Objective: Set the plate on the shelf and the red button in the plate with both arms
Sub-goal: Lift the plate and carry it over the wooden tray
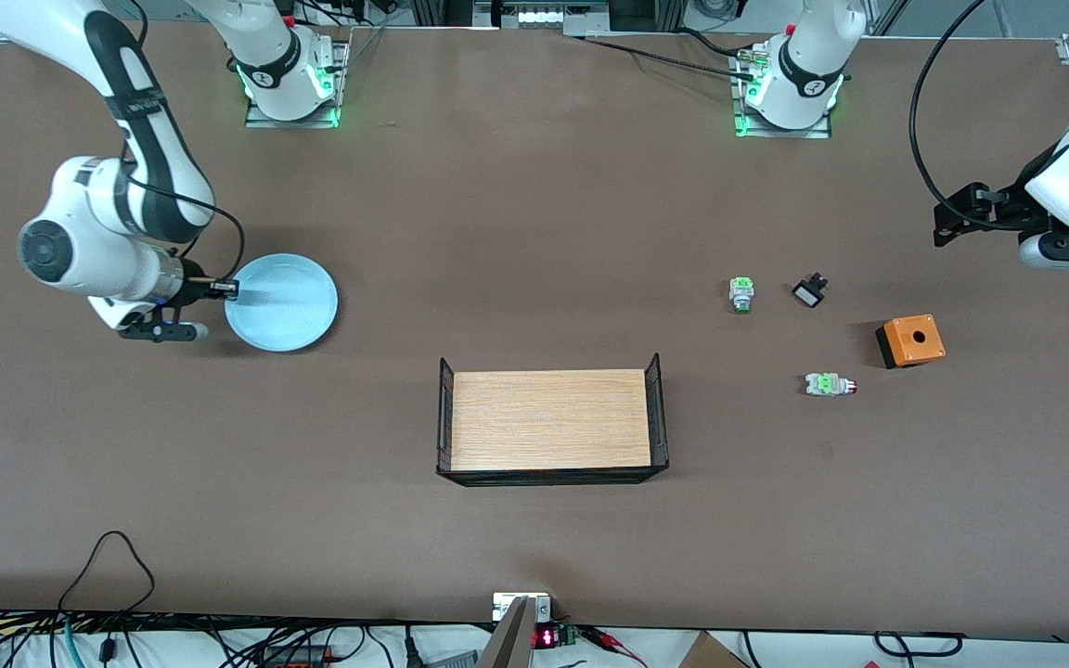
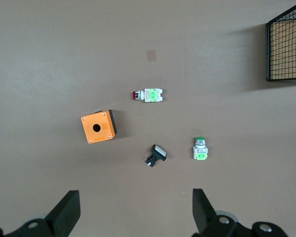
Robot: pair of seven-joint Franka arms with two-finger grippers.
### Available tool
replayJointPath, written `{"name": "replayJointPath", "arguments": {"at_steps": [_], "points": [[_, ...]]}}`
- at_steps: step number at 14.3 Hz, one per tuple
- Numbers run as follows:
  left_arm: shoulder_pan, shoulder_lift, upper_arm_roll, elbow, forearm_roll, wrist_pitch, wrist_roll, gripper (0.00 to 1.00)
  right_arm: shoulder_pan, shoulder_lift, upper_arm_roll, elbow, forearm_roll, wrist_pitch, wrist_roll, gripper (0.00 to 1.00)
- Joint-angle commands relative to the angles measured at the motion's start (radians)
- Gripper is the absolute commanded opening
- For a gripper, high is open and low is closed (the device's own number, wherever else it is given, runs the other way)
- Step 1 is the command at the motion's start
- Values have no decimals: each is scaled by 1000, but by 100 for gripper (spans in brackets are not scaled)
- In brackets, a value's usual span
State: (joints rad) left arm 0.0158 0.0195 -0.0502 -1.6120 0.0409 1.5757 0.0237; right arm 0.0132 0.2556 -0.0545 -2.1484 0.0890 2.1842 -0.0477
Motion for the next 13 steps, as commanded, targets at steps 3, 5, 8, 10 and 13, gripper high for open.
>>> {"name": "replayJointPath", "arguments": {"at_steps": [3, 5, 8, 10, 13], "points": [[0, 5, -2, 26, 10, -23, -4, 100, -4, -73, 42, 152, 105, -217, 84, 0], [0, 5, -2, 26, 8, -23, -4, 100, -2, -93, 83, 208, 132, -286, 200, 0], [0, 5, -2, 26, 8, -23, -4, 100, 20, -140, 157, 243, 136, -328, 411, 0], [0, 5, -2, 26, 8, -23, -5, 100, 63, -159, 182, 266, 182, -351, 591, 0], [0, 5, -2, 26, 8, -25, -5, 100, 152, -159, 180, 330, 230, -363, 817, 0]]}}
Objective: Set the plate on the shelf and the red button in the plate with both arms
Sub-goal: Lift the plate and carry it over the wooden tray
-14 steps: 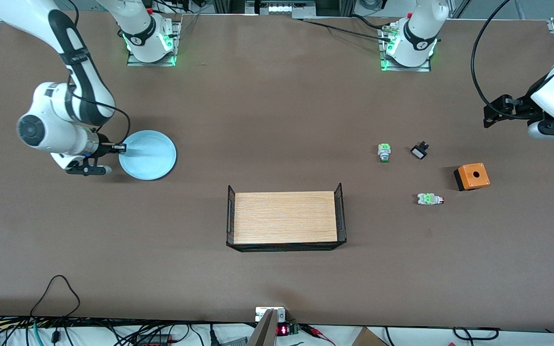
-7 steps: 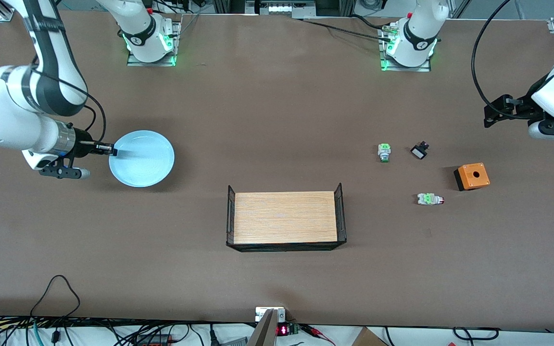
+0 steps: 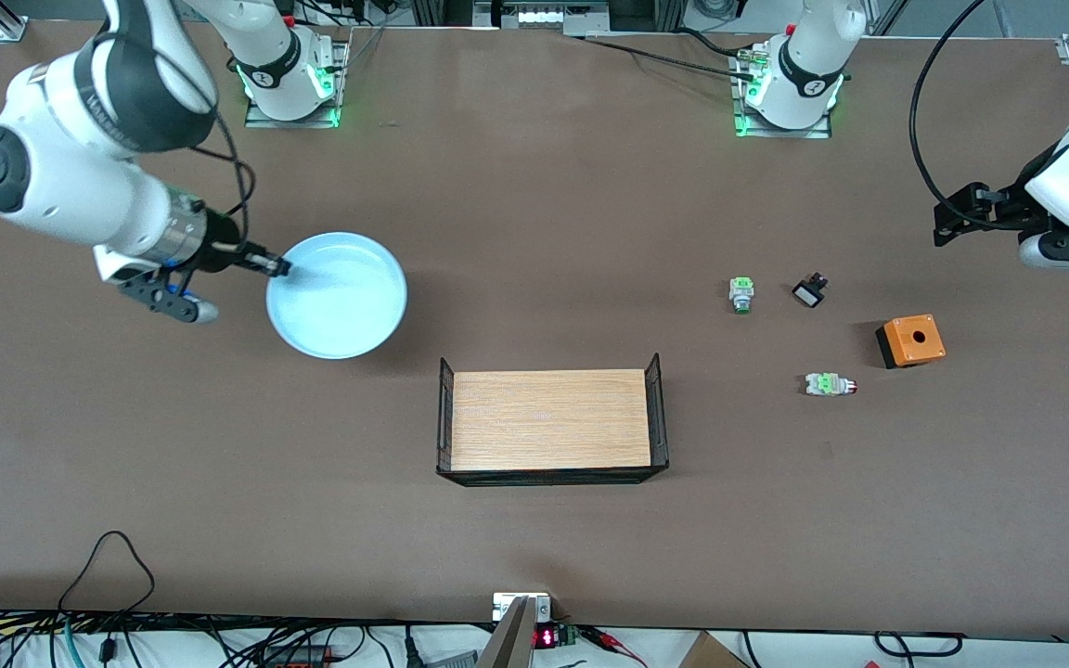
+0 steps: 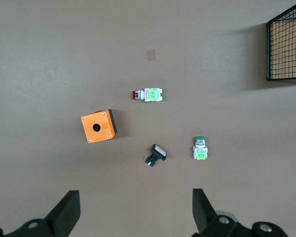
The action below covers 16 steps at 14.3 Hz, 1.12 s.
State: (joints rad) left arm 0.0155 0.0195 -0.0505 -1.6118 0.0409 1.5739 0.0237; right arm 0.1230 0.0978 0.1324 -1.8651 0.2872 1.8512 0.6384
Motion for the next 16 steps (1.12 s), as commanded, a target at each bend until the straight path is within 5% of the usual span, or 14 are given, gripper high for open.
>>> {"name": "replayJointPath", "arguments": {"at_steps": [1, 5, 16], "points": [[0, 5, -2, 26, 8, -22, -5, 100, 59, -1, -7, 55, 55, -23, 200, 0], [-2, 5, -2, 26, 8, -23, -4, 100, 108, 19, -7, 115, 153, -15, 416, 0], [-3, 5, -2, 26, 8, -21, -5, 100, 291, 167, -8, 237, 139, 215, 764, 0]]}}
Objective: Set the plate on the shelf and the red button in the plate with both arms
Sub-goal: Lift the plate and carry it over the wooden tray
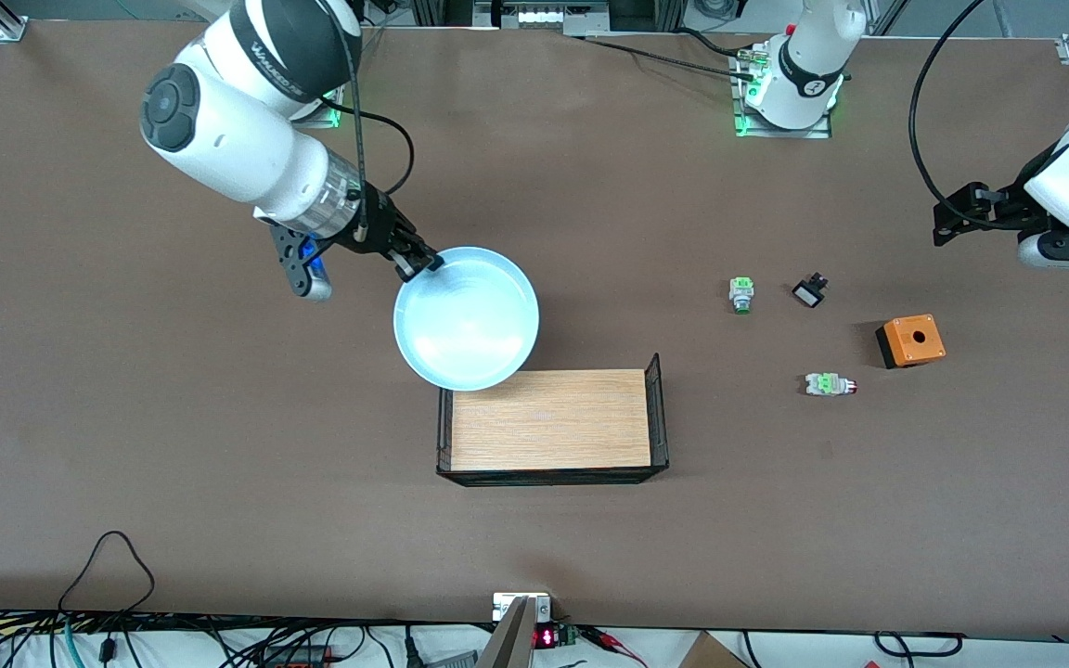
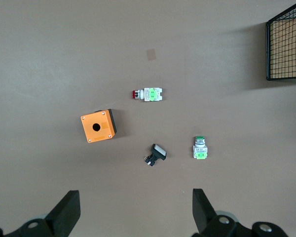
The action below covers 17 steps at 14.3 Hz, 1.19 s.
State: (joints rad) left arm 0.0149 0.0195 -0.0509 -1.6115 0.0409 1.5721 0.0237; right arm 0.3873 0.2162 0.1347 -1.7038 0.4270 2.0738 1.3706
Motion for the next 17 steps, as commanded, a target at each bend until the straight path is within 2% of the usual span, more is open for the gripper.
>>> {"name": "replayJointPath", "arguments": {"at_steps": [1, 6, 13, 17], "points": [[-3, 5, -1, 25, 8, -20, -5, 100, 35, 63, -10, 93, -16, -8, 28, 0], [-3, 5, -1, 27, 8, -20, -5, 100, 94, 156, -10, 188, -66, 9, 31, 0], [-3, 5, -1, 27, 8, -20, -5, 100, 93, 239, -12, 214, -96, 193, 22, 0], [-4, 5, -1, 27, 8, -20, -5, 100, 105, 275, -12, 213, -99, 230, 22, 0]]}}
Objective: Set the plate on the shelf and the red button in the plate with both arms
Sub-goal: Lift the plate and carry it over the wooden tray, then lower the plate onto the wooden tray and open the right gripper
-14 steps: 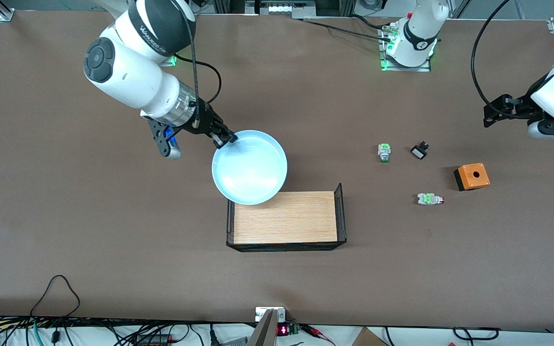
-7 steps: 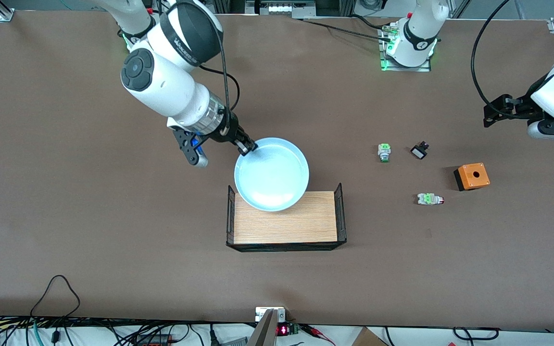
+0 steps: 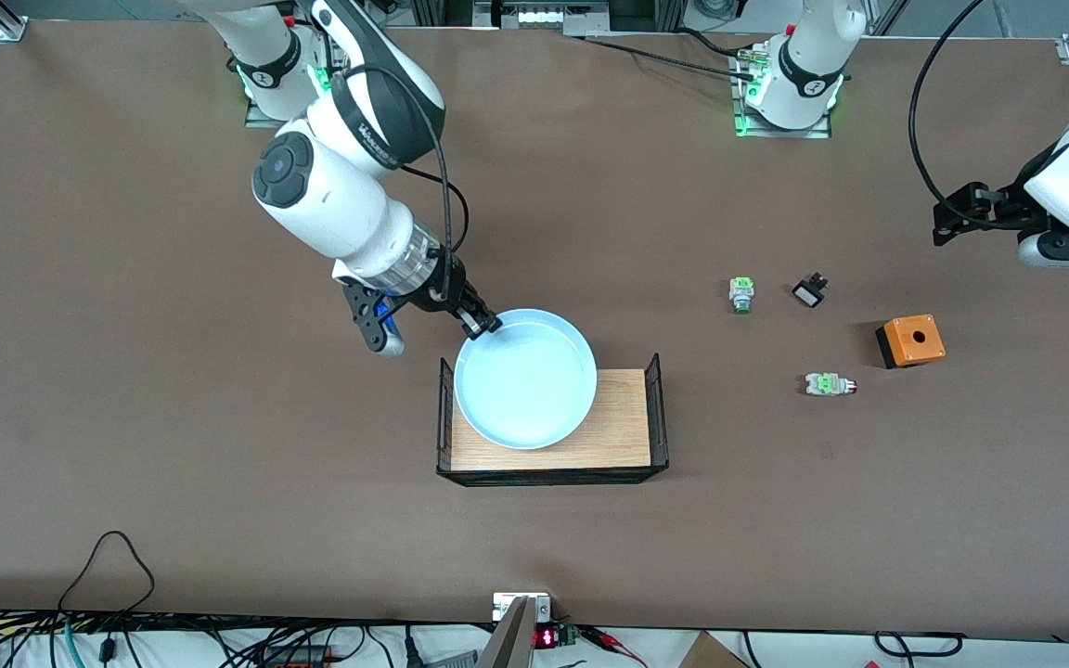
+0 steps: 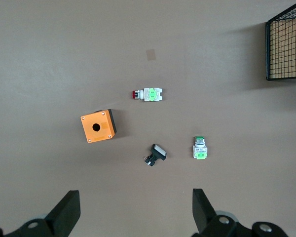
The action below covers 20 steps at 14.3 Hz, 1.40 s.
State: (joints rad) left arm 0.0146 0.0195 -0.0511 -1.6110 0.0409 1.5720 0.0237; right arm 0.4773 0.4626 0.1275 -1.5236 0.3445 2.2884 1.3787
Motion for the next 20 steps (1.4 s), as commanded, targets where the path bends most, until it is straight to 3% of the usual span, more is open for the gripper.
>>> {"name": "replayJointPath", "arguments": {"at_steps": [1, 20], "points": [[-4, 5, -1, 26, 8, -20, -5, 100, 15, 36, -5, 33, -16, 17, 13, 0], [-4, 5, -1, 26, 4, -20, -5, 100, 27, 128, -11, 34, -15, 183, -69, 0]]}}
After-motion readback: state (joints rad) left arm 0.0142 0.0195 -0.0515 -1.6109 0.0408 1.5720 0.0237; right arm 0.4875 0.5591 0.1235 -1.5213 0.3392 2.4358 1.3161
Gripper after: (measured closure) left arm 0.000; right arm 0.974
